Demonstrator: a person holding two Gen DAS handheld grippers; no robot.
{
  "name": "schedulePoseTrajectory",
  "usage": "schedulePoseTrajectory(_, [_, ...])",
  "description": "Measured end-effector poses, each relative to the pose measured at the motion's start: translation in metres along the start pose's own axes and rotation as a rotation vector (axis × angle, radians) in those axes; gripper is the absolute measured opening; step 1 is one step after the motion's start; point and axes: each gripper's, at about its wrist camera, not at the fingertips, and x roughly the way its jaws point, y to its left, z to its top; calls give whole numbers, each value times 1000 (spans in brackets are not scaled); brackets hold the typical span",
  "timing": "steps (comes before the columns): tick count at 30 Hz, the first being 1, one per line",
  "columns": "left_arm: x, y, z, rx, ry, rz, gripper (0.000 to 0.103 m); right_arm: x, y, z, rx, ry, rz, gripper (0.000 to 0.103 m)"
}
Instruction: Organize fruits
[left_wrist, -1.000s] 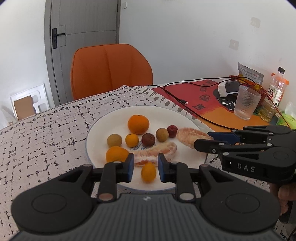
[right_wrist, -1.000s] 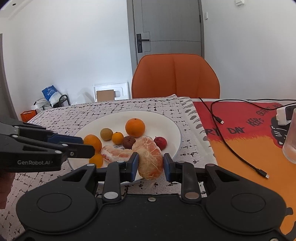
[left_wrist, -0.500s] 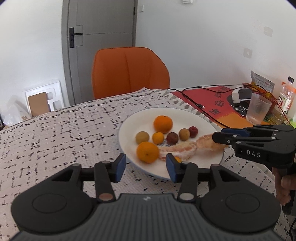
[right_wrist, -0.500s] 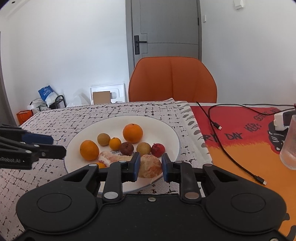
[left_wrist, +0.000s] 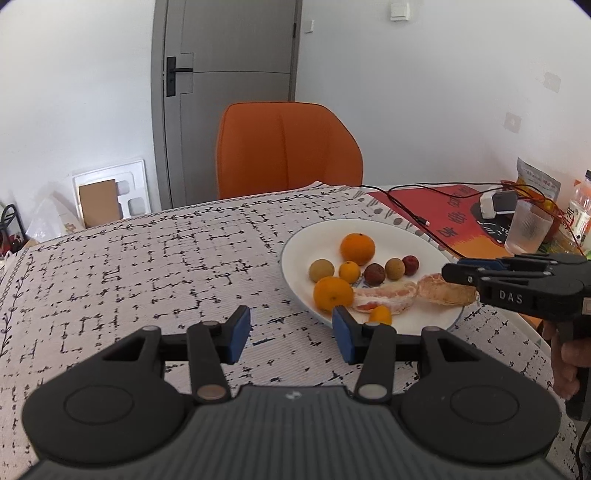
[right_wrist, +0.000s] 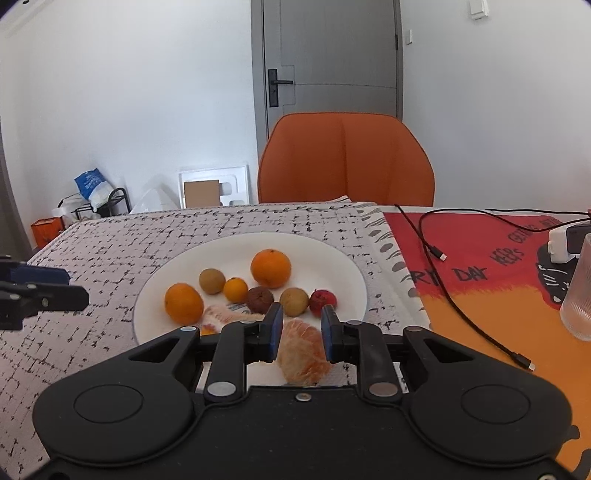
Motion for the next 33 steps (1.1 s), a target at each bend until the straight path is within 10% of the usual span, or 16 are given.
schedulePoseTrajectory(5, [-7,4,-5,-6,-7,4,47,-2,1,-5,21,13,-17,60])
schedulePoseTrajectory(33, [-60,33,-32,-85,-43,77,57,-39,59,-11,-60,17,136,42])
